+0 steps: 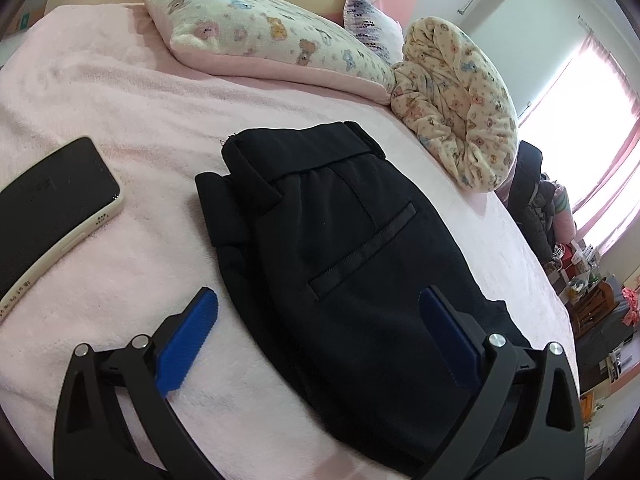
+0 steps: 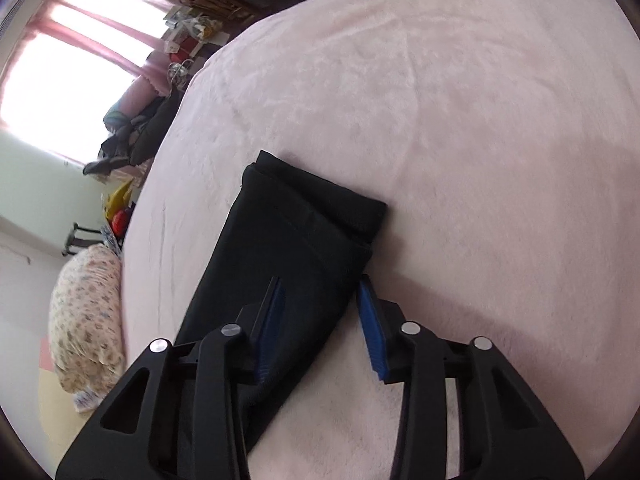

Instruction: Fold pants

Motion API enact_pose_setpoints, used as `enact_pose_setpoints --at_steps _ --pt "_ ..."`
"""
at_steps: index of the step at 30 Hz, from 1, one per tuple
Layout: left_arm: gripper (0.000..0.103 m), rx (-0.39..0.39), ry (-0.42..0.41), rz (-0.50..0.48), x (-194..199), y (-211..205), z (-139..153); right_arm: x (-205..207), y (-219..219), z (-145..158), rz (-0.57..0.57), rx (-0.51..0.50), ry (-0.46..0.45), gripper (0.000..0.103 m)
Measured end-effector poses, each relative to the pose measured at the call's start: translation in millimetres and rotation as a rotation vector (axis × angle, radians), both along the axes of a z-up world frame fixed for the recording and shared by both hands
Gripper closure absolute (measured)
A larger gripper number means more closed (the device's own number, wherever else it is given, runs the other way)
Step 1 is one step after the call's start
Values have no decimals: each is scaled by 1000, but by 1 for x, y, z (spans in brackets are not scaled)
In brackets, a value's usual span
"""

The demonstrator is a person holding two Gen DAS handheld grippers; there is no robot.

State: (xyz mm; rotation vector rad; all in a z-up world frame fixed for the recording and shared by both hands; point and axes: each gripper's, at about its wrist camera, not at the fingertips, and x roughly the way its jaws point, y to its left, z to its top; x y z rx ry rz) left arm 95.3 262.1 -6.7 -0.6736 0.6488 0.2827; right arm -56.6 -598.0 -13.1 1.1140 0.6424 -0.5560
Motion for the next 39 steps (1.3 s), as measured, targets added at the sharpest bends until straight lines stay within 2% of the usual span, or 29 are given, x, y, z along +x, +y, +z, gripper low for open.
enact_pose_setpoints --at_steps 5,6,7,9,12,14,16,19,20,21,26,27,28,30,31,34,39 --pt "2 16 12 -1 3 -2 0 1 1 3 21 -52 8 70" --pt "2 18 13 -1 3 -2 0 4 0 1 28 -56 18 76" --pt "2 18 14 -1 4 -3 0 7 0 0 39 -73 33 100" --pt "2 20 14 -1 4 -3 0 13 4 12 62 -142 37 100" --pt "2 27 16 -3 4 -2 -1 16 9 46 68 -276 -47 100" --pt "2 30 18 -1 5 -4 -1 14 7 55 55 -314 -70 100" --pt "2 32 19 0 5 -4 -1 13 1 43 36 -293 -35 100" --pt "2 30 18 3 4 -4 -1 11 -7 1 31 -205 76 100" --pt "2 29 18 2 4 -4 -1 10 -7 -8 34 -182 81 100" --pt "2 24 16 0 4 -3 -1 4 -7 -14 27 -164 44 100" --pt "2 -43 -15 -25 3 9 -1 -5 -7 -5 63 -108 46 87" --pt "2 -71 -30 -32 2 13 -1 -10 -6 -2 53 -108 34 80" --pt "2 -98 -48 -38 1 17 0 -19 -4 4 30 -120 12 64" --pt "2 -167 -92 -54 -2 27 -1 -33 7 15 -5 -166 -34 46" --pt "2 -223 -125 -60 -5 37 -2 -36 13 19 -11 -188 -58 46" --pt "2 -321 -193 -78 -9 54 -4 -46 36 25 8 -236 -148 46" --pt "6 -327 -176 -116 -3 59 -4 -37 72 24 104 -224 -276 46"
